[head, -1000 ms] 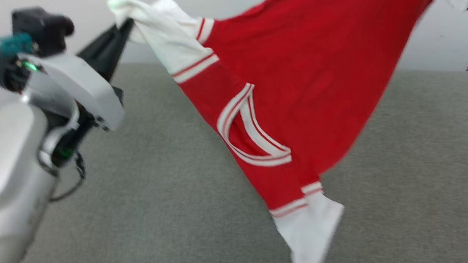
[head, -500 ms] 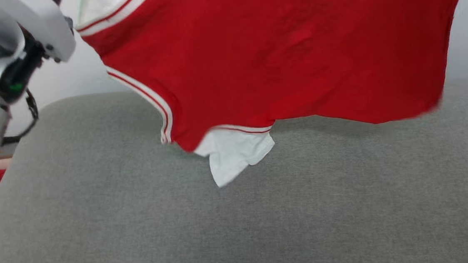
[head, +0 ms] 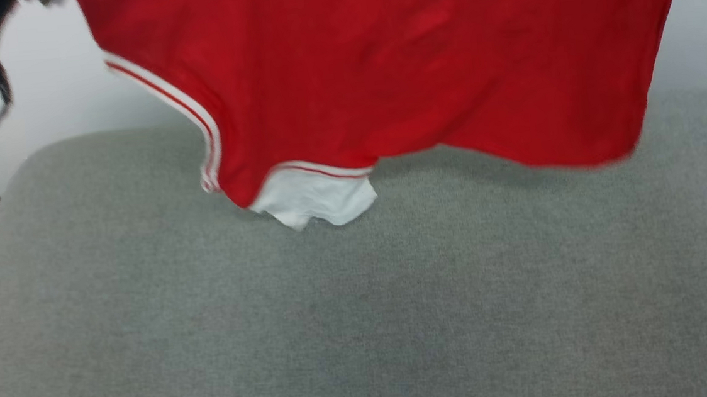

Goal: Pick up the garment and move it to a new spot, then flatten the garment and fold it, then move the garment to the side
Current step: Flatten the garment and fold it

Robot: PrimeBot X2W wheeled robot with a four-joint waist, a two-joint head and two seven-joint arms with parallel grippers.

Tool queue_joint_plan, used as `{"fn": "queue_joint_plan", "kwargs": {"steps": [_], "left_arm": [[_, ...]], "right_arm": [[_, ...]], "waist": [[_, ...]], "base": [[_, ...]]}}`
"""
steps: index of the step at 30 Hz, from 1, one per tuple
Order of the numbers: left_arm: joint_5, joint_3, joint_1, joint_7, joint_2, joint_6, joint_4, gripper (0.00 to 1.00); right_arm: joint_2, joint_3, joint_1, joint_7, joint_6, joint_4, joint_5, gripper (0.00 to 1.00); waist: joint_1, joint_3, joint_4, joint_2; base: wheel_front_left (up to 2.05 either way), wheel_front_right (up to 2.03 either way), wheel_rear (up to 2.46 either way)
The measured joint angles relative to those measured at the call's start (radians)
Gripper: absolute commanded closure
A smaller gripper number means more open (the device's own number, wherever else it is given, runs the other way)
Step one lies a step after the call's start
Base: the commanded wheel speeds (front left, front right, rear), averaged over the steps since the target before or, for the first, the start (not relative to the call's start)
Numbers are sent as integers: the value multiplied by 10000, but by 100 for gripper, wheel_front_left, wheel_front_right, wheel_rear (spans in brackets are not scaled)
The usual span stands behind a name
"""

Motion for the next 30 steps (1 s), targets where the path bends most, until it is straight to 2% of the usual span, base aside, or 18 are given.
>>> {"fn": "queue_joint_plan", "kwargs": {"steps": [8, 16, 20, 24, 30], "left_arm": [[708, -485, -1991, -1005, 196, -6, 654, 100], [1760, -556, -4444, -1904, 52, -8, 1208, 100], [2288, -222, -5614, -2057, -184, 130, 1310, 100], [2987, 593, -6554, -2090, -253, 372, 663, 100], [3871, 1937, -6671, -2092, -470, 443, -362, 100]], "right_arm": [[-25, -201, -1075, -441, 0, -194, -537, 100], [313, -562, -2617, -1835, 0, 236, -1709, 100], [466, -826, -3418, -2790, 0, 704, -2360, 100], [625, -1055, -4259, -3498, 0, 1195, -3076, 100], [886, -1522, -4987, -3929, 0, 1774, -4056, 100]], "waist": [[0, 1160, -131, 0], [0, 2990, -275, 0], [0, 4001, -332, 0], [0, 5051, -359, 0], [1, 6666, -339, 0]], "base": [[0, 0, 0], [0, 0, 0], [0, 0, 0], [0, 0, 0], [0, 0, 0]]}}
